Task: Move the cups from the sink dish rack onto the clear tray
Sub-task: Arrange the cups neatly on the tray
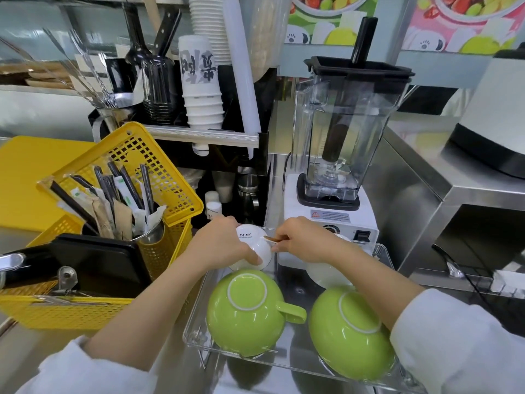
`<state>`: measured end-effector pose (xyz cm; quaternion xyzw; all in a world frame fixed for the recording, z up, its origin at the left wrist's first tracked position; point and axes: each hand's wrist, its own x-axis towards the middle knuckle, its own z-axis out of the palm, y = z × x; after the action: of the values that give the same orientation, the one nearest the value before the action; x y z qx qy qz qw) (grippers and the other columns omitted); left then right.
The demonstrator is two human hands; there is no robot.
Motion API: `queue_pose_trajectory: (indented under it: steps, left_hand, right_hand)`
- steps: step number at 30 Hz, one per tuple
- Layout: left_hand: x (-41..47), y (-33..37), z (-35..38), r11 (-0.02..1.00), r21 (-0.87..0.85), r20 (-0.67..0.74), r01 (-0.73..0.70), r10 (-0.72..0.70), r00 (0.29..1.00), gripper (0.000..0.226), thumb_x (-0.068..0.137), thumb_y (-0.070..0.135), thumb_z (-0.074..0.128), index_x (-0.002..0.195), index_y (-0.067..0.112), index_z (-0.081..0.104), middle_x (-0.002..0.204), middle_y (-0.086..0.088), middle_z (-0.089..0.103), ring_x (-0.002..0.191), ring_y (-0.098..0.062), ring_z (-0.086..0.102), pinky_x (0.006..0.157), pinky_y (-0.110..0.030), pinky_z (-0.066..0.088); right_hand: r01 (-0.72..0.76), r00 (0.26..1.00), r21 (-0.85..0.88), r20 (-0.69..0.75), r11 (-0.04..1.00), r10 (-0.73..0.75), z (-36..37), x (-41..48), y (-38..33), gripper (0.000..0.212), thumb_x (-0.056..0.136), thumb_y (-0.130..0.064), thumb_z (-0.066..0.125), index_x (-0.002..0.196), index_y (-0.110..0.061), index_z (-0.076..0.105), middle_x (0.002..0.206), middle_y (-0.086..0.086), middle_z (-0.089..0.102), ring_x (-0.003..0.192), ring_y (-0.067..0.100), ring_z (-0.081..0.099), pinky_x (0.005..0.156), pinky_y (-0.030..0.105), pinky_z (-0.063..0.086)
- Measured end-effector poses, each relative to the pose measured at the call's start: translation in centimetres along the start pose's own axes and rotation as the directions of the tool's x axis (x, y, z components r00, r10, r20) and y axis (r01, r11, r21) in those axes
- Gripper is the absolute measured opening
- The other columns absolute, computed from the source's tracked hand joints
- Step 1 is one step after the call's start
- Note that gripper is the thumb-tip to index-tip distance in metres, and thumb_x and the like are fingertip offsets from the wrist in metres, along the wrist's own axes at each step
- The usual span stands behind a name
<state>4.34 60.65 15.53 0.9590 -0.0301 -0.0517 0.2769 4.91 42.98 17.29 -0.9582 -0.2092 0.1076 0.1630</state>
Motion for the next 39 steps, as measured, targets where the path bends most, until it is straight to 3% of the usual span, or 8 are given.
queue_pose_trajectory:
  steps: [6,11,16,20,25,29,33,39]
  left_hand:
    - [1.0,-0.5,0.5,0.999,0.023,0.031,-0.027,0.027,0.999,0.07,0.029,0.063,0.067,0.084,0.02,0.065,0.085,-0.005,0.062,0.073,-0.022,0.058,0.053,-0.031,0.038]
    - [0.7,-0.4,0.6,0.998,0.067,-0.003,-0.007,0.007,1.0,0.07,0.045,0.055,0.079,0.1,0.016,0.061,0.102,-0.007,0.053,0.09,-0.025,0.053,0.074,-0.04,0.049]
    - [0.4,-0.7,0.4,0.999,0.053,0.038,-0.005,0.003,0.999,0.09,0.045,0.064,0.07,0.12,0.019,0.052,0.118,-0.009,0.05,0.108,-0.028,0.045,0.09,-0.044,0.044]
    - [-1.7,-0.6,-0.4,0.986,-0.136,-0.084,-0.091,0.08,0.993,0.076,0.07,0.05,0.07,0.133,0.02,0.04,0.135,-0.005,0.042,0.126,-0.024,0.037,0.104,-0.043,0.035]
    - [-6.1,-0.9,-1.7,0.921,-0.256,-0.017,-0.293,0.299,0.954,0.071,0.063,0.065,0.062,0.125,0.034,0.047,0.122,0.017,0.053,0.114,0.005,0.047,0.097,-0.02,0.039]
    - [-7.8,-1.6,-1.1,0.935,-0.131,0.087,-0.329,0.342,0.936,0.078,0.057,0.074,0.055,0.127,0.043,0.04,0.128,0.023,0.044,0.12,0.002,0.038,0.102,-0.025,0.033]
    - [-8.3,-2.1,-0.1,0.932,-0.059,0.138,-0.358,0.363,0.921,0.088,0.052,0.077,0.054,0.131,0.044,0.034,0.129,0.024,0.038,0.121,0.001,0.031,0.103,-0.024,0.027]
    - [-8.5,-2.1,0.5,0.916,-0.034,0.129,-0.4,0.401,0.907,0.105,0.041,0.085,0.051,0.132,0.037,0.035,0.126,0.021,0.035,0.112,0.008,0.025,0.097,-0.021,0.022]
  right_hand:
    - [-0.031,0.998,-0.083,0.044,0.996,0.035,0.4,0.7,0.2,0.023,0.087,-0.026,0.059,0.07,-0.012,0.054,0.07,0.006,0.05,0.07,0.026,0.046,0.061,0.033,0.035]
    - [-0.025,1.0,-0.134,0.007,0.991,0.026,0.8,1.0,0.4,0.022,0.087,-0.028,0.058,0.071,-0.013,0.055,0.079,0.009,0.055,0.075,0.03,0.053,0.055,0.03,0.033]
    - [-0.004,1.0,-0.199,-0.008,0.98,0.003,1.0,1.0,0.4,0.023,0.087,-0.032,0.055,0.08,-0.01,0.057,0.089,0.011,0.061,0.083,0.032,0.057,0.062,0.035,0.041]
    - [0.006,0.997,-0.13,-0.078,0.991,-0.016,0.7,0.4,0.1,0.026,0.088,-0.038,0.053,0.1,-0.017,0.059,0.107,0.007,0.061,0.095,0.029,0.057,0.076,0.04,0.048]
    - [0.092,0.979,0.047,-0.187,0.995,-0.081,-0.4,-2.1,-0.2,0.017,0.087,-0.033,0.058,0.091,-0.018,0.063,0.089,-0.002,0.061,0.085,0.02,0.056,0.077,0.04,0.048]
    - [0.123,0.984,0.119,-0.146,0.985,-0.105,-0.7,-4.7,-0.8,0.017,0.086,-0.031,0.059,0.09,-0.018,0.07,0.089,-0.001,0.066,0.081,0.016,0.057,0.079,0.037,0.049]
    - [0.13,0.991,0.082,-0.049,0.988,-0.127,-0.5,-6.7,-1.6,0.021,0.086,-0.036,0.059,0.091,-0.019,0.071,0.093,0.001,0.066,0.084,0.017,0.058,0.081,0.038,0.048]
    - [0.13,0.991,-0.17,0.037,0.977,-0.126,1.0,-8.2,-1.9,0.028,0.087,-0.043,0.053,0.089,-0.02,0.068,0.094,0.003,0.069,0.091,0.024,0.058,0.086,0.04,0.044]
